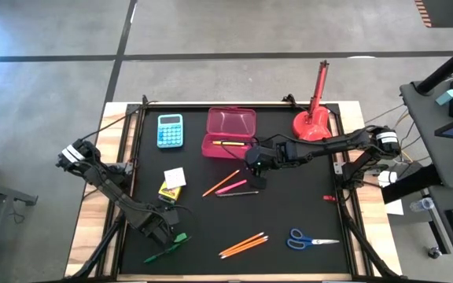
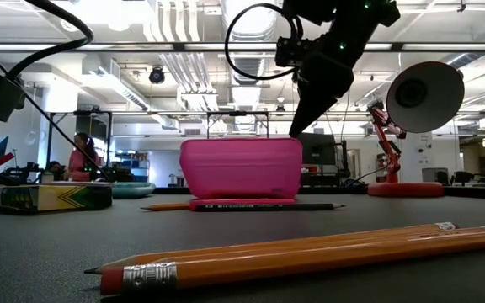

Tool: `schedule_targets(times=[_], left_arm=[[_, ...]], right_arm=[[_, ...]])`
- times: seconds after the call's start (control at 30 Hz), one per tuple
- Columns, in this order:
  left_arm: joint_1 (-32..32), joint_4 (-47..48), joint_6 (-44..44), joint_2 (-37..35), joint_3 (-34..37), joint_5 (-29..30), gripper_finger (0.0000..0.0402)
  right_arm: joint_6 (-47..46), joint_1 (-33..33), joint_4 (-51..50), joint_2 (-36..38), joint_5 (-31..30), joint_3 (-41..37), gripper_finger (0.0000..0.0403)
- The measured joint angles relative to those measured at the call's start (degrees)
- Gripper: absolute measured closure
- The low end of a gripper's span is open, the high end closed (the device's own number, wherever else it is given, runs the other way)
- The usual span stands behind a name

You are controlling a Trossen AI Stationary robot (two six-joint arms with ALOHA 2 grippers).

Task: Pack school essentials
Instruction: Put the light blue pen into the pink supply box

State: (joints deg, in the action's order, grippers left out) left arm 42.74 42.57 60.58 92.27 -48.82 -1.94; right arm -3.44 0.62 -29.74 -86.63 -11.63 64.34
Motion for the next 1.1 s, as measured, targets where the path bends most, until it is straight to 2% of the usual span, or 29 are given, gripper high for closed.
schedule_targets(times=[0.1,0.27,0.33,0.53,0.7,0.8,0.9,1.0,1.1], left_arm=[[-0.01,-0.05,2.21,-0.02,0.02,-0.06,0.0392],[0.00,0.37,3.60,-0.41,-0.54,0.51,0.0390],[0.02,-0.21,3.66,-1.00,-1.08,2.87,0.0390],[-0.07,-0.59,3.58,-4.91,-4.49,18.22,0.0390],[-0.43,-0.82,2.73,-8.10,-7.56,36.60,0.0390],[-1.15,-3.90,-2.32,-9.66,-8.22,46.81,0.0390],[-2.61,-10.58,-11.76,-10.79,-8.11,54.21,0.0390],[-4.88,-20.09,-23.69,-10.73,-8.06,59.26,0.0390],[-7.84,-32.20,-35.31,-10.11,-8.02,61.04,0.0390]], right_arm=[[0.01,0.00,-0.05,0.00,0.01,0.00,0.0278],[0.06,0.00,-1.63,1.59,0.01,0.00,0.0280],[-0.04,0.00,-2.45,3.22,0.01,0.00,0.0280],[1.54,-1.06,-2.79,9.24,0.10,-0.58,0.0285],[2.61,-3.61,1.31,14.79,0.25,-3.78,0.0289],[2.56,-5.10,4.62,17.17,0.28,-6.58,0.0288],[1.97,-6.10,10.43,18.56,0.30,-9.65,0.0283],[2.03,-6.40,17.24,18.72,0.36,-12.06,0.0273],[3.43,-6.38,21.10,18.23,2.20,-12.78,0.0259]])
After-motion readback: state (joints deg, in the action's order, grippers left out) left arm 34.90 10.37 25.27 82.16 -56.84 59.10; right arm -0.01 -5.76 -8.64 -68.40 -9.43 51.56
